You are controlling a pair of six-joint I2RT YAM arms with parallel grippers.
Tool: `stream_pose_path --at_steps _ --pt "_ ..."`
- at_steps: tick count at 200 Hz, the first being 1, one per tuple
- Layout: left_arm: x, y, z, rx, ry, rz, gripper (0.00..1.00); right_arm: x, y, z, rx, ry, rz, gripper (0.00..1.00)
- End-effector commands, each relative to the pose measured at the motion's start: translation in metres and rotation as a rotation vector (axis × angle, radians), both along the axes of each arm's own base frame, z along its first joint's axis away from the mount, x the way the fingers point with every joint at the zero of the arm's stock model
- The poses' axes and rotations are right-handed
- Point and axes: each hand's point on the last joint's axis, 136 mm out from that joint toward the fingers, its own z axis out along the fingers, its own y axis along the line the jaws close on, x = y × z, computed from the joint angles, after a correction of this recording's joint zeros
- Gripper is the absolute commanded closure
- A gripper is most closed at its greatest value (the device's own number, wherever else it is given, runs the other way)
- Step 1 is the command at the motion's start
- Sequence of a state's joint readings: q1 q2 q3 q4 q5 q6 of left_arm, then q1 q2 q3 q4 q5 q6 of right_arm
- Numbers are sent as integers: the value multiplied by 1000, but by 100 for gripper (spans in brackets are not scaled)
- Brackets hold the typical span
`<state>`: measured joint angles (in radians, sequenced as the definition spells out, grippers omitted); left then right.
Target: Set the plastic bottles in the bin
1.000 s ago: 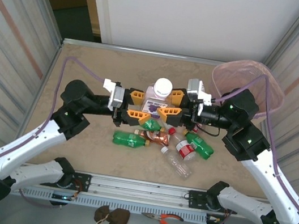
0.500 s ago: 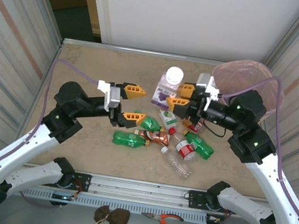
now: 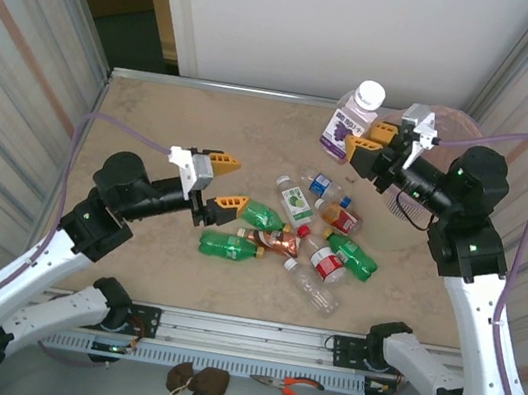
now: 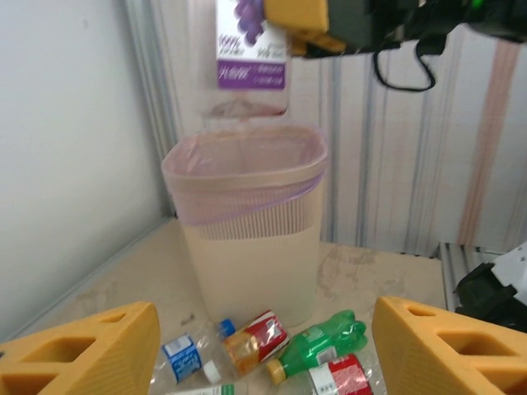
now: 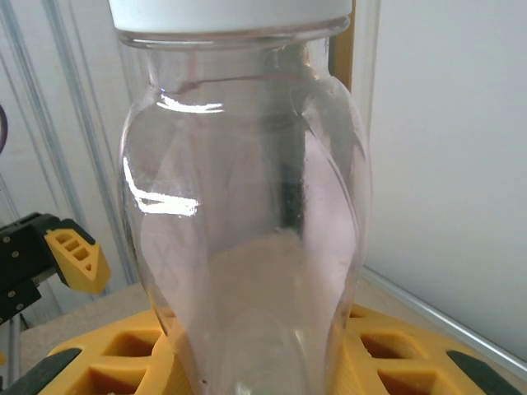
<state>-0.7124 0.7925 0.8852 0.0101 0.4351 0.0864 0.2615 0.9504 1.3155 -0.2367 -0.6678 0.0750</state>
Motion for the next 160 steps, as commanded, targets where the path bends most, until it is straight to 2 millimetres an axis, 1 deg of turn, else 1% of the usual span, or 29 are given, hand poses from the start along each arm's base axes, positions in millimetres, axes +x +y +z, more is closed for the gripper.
stream_pose_path --at_steps 1,44,63,65,68,85,103,140,160 --pt "7 9 -10 33 18 70 31 -2 -3 10 18 -4 26 68" --pt "9 11 -17 51 39 83 30 11 -18 7 22 18 -3 68" --pt "10 11 -19 57 44 90 30 18 -32 8 20 23 -60 68" --pt "10 11 -19 57 45 90 30 27 -33 2 18 47 -68 68" --pt "11 11 -19 58 46 92 30 32 -36 0 17 60 -82 68" --pt "12 12 -22 68 54 102 30 49 -57 -5 5 98 -173 69" --pt "14 14 -24 77 57 114 30 67 -79 -16 -35 153 -269 70" --pt "15 15 -26 93 64 124 30 95 -114 -40 -127 287 -372 69" --pt "16 15 -28 104 72 127 30 108 -129 -61 -195 368 -402 69"
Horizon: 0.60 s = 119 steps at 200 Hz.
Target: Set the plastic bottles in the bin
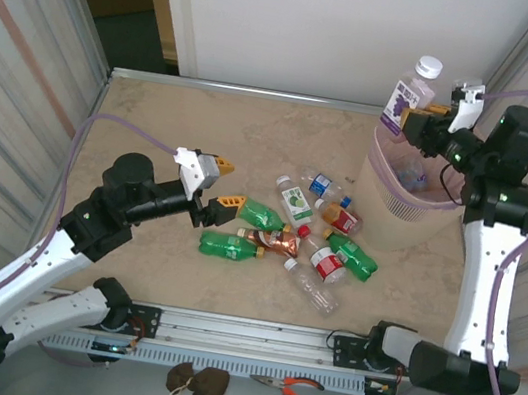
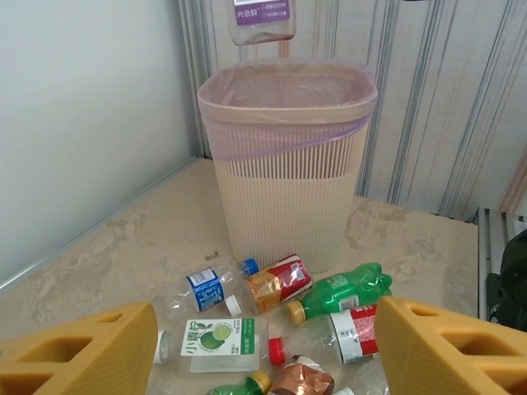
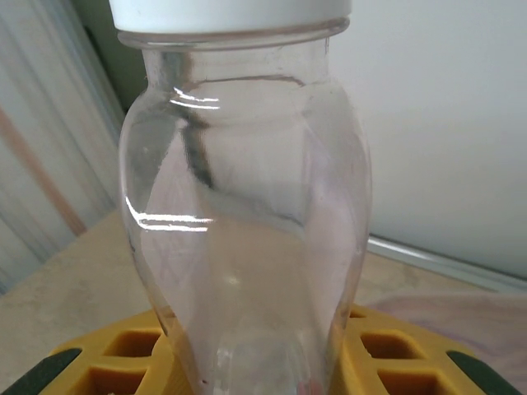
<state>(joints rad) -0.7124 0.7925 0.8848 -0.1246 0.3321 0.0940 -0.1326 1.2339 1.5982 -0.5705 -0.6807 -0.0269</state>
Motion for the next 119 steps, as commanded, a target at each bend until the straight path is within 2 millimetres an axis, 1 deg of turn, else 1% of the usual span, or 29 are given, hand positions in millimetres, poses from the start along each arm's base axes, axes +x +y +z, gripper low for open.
stream_pose_path --at_steps 1,16,24,59,71,89,119 --pt "1 6 4 11 -19 24 30 4 -16 -28 -85 122 -28 69" --pt "5 7 2 22 -5 43 30 14 -31 -46 -125 195 -71 69" --pt "7 8 0 25 2 53 30 19 -36 -54 -134 228 -76 68" --pt "11 5 -6 52 9 52 29 27 -42 -89 -179 390 -51 69" --pt "13 4 -8 62 10 51 29 27 -49 -103 -211 436 -69 69" --pt "17 5 -15 90 24 57 29 23 -54 -124 -247 517 -67 70" --pt "23 4 -29 142 63 52 28 16 -53 -156 -313 632 -43 70"
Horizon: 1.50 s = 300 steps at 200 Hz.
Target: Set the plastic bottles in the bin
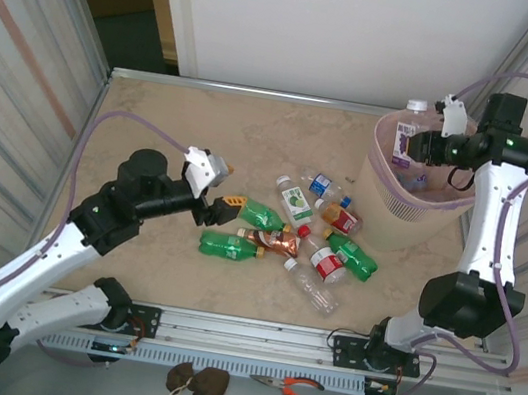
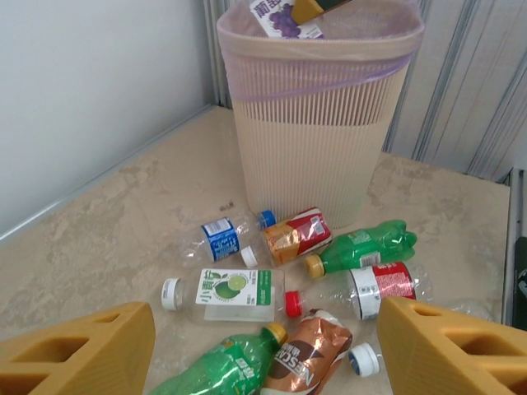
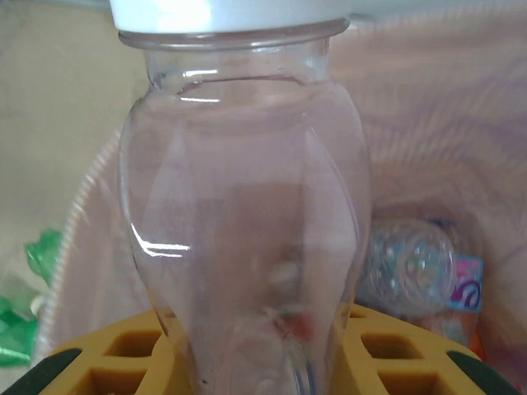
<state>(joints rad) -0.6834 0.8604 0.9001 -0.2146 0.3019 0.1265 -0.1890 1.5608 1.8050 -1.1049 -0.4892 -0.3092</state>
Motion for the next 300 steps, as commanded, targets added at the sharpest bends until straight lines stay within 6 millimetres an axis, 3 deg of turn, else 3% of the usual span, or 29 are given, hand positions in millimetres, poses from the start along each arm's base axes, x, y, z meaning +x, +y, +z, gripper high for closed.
stream_pose_path --at_steps 1,100,136,178,212,242,300 --pt "3 3 5 31 -13 -4 28 -15 1 -22 -79 108 42 70" --pt "4 4 -21 94 66 -19 28 0 26 -112 -7 400 180 69" --pt "4 5 -26 116 71 -19 28 8 26 -140 9 482 188 67" --pt "4 4 -35 158 81 -30 28 11 22 -163 4 551 178 56" --pt "5 4 -49 230 121 -49 28 25 17 -144 -4 488 157 40" --pt "2 5 -61 301 148 -80 27 25 19 -127 -3 437 149 36" --pt "-8 9 -106 499 214 -201 25 15 15 -89 -38 331 108 26"
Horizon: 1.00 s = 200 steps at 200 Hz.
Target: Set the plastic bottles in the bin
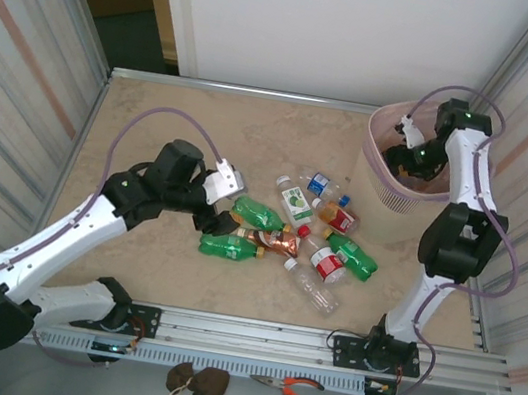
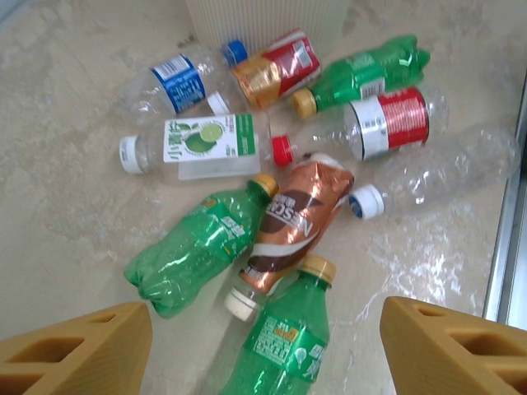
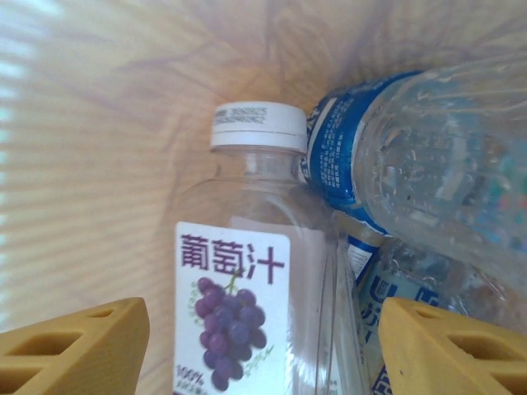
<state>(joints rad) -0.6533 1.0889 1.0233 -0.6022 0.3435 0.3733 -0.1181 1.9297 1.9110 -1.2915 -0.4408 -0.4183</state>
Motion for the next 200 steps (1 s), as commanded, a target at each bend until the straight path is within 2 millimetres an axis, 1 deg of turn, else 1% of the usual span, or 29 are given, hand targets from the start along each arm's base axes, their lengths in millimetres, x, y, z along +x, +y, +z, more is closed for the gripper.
stream_pose_path --at_steps 1,29,48,59,60,63,85,115,154,200 --pt "-10 7 -15 94 20 -89 25 -9 -2 34 -19 -81 -30 26" --pt "-18 15 -45 228 82 -172 24 -15 -4 55 -51 -143 -55 24" --pt "-24 22 -62 303 119 -222 24 -19 -4 71 -58 -197 -73 23" --pt "-24 26 -71 344 125 -236 24 -19 -5 84 -61 -242 -88 23" --pt "-24 26 -71 347 125 -237 24 -21 -5 80 -61 -231 -89 23" --pt "-23 27 -73 356 123 -238 24 -23 -4 77 -60 -225 -91 23" --pt "-18 33 -90 416 93 -262 22 -30 -5 94 -66 -293 -114 22" --pt "-15 35 -112 460 66 -311 21 -41 -4 114 -63 -381 -132 20" --pt "-14 38 -140 512 76 -364 20 -57 -1 131 -53 -459 -147 19" --pt "-11 33 -160 524 106 -395 18 -73 1 150 -53 -527 -147 19"
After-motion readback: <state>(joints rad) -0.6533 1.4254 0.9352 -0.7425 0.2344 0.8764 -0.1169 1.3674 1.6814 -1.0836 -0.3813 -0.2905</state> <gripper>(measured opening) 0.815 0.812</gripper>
